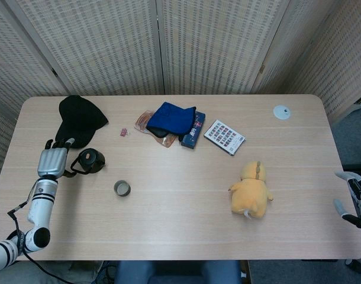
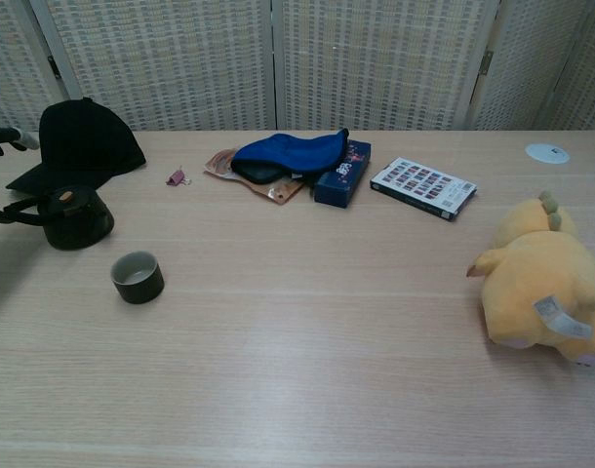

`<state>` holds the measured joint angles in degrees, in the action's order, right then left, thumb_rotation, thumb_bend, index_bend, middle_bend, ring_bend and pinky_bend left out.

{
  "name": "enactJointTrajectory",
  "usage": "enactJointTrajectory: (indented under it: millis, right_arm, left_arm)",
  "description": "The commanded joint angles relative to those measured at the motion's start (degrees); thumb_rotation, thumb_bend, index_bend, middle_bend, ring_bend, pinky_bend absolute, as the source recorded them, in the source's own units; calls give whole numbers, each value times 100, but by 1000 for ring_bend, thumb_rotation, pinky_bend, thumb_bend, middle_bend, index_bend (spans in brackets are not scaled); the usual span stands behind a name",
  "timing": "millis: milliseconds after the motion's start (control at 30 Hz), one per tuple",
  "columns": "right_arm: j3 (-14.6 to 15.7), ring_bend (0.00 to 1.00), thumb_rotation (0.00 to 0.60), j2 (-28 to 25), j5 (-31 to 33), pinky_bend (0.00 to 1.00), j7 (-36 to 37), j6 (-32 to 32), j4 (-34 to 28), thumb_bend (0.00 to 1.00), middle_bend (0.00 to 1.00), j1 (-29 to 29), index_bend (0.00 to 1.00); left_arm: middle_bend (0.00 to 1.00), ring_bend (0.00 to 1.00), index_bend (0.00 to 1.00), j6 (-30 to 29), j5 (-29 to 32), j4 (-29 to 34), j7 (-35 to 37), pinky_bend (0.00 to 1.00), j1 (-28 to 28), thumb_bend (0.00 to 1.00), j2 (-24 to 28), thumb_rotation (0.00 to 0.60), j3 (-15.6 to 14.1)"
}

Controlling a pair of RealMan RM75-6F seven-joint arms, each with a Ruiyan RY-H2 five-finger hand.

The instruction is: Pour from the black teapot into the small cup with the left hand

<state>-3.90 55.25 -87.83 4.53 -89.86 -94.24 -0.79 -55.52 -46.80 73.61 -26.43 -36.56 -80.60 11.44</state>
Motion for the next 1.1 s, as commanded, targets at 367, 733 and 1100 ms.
enactJointTrajectory:
  millis: [367, 733, 1100]
  right_arm:
    - [1, 188, 600, 34, -24, 236, 18, -15, 41, 302, 284, 5, 249]
    - [12, 188, 600, 64, -22, 160, 58, -94, 108, 302, 284, 67, 249]
    - [13, 188, 600, 69, -10, 158, 117, -106, 159, 301, 284, 93, 249]
  left_arm:
    - [284, 271, 376, -731, -1885, 915, 1141, 0, 525, 131, 611, 600, -449]
    - [303, 311, 352, -319, -2025, 996, 915, 0, 403, 88, 621, 244, -623]
    - [387, 304, 377, -218, -1842, 610, 702, 0, 305, 88, 311, 243, -538]
